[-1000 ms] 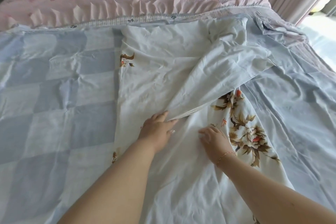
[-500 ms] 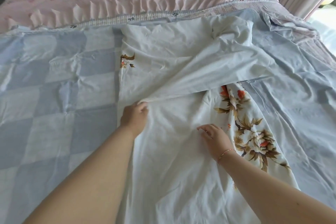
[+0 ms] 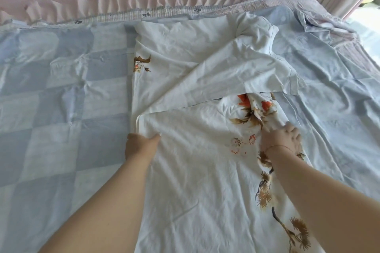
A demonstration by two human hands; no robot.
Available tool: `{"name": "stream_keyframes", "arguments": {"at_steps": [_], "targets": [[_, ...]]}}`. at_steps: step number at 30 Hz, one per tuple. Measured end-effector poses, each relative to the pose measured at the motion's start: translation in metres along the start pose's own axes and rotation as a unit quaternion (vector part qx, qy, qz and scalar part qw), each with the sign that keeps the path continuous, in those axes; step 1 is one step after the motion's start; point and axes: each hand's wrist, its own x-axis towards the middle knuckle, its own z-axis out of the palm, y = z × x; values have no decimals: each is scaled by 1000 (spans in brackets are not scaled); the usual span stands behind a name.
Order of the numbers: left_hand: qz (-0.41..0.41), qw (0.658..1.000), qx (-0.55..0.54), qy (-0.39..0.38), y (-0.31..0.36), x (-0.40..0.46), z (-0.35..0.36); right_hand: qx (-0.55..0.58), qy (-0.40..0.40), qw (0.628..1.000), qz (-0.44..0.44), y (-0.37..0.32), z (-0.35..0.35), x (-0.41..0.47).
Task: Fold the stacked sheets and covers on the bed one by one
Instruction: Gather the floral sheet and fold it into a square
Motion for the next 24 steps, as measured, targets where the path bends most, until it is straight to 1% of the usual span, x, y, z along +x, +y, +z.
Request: {"name": "stream_keyframes", "arguments": {"at_steps": [1,2,4,6,7,9,11,13,14,15,16,17,19,21,24], "targets": [[-13,999,-35,-22,1,3,0,1,-31,999,35,2,-2,7],[-12,997,-62,-38,1,5,-1,0,-46,998,51,2,-5,11],[7,993,-109,-51,1,9,-3,6,-51,997,64,3,-8,21],[11,982,-177,-69,2,7,-5,44,-77,992,85,3,-15,30],[5,973,-213,-82,2,6,-5,66,-101,989,83,2,-19,32],[2,960,-259,-103,3,-5,-6,92,-149,984,26,-2,-28,26],[13,956,-271,-112,3,-22,-6,115,-158,980,-27,-6,-32,10],[14,945,-297,-138,-1,-44,-4,144,-191,970,-31,-6,-35,-12],[16,937,-310,-157,-3,-56,-4,143,-213,966,-28,-4,-37,-22],[16,939,-304,-161,-9,-63,-3,134,-232,963,-23,0,-39,-31],[19,944,-292,-152,-15,-67,-4,125,-242,962,-18,4,-41,-38],[19,954,-272,-127,-21,-66,-5,121,-242,963,-12,10,-43,-40],[27,972,-226,-48,-24,-58,-20,139,-230,963,6,15,-50,-39],[50,986,-158,29,-16,-45,-37,170,-204,964,10,19,-55,-29],[69,993,-71,71,-9,-17,-49,159,-168,973,-11,25,-58,-14]]}}
